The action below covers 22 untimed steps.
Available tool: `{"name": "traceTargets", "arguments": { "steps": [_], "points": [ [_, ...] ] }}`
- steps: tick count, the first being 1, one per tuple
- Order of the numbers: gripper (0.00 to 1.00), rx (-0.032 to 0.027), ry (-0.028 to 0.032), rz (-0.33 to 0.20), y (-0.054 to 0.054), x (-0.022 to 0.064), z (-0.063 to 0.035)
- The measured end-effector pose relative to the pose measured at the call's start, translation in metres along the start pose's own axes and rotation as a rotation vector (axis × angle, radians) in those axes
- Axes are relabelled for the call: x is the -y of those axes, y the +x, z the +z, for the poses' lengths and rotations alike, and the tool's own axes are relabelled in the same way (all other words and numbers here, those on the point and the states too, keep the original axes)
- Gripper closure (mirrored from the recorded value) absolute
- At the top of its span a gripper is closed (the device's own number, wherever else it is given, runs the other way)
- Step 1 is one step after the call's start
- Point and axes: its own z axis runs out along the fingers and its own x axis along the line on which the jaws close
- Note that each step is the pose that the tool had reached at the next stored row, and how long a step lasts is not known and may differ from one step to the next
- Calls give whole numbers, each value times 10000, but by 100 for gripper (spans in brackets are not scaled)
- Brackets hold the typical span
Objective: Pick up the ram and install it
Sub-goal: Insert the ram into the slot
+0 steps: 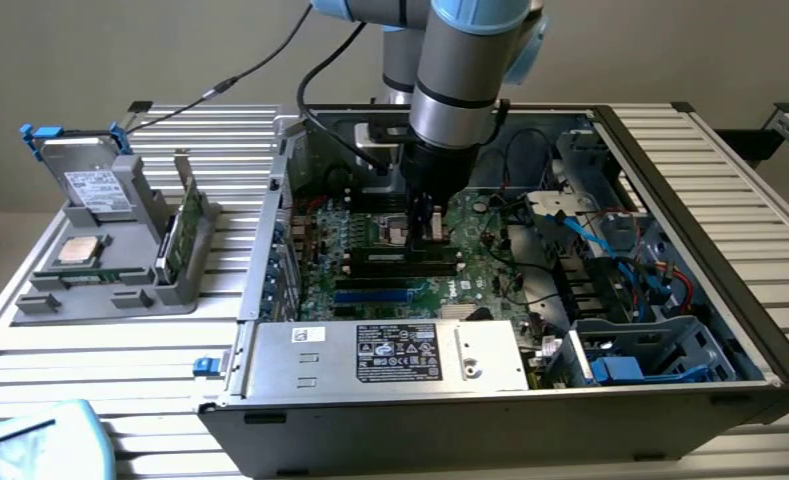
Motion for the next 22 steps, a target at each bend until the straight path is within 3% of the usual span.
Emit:
{"name": "traceTargets", "arguments": {
  "steps": [13, 22],
  "points": [
    [86, -5, 14, 25, 4, 2, 39],
    [86, -100, 8, 52, 3, 1, 53]
  ]
}}
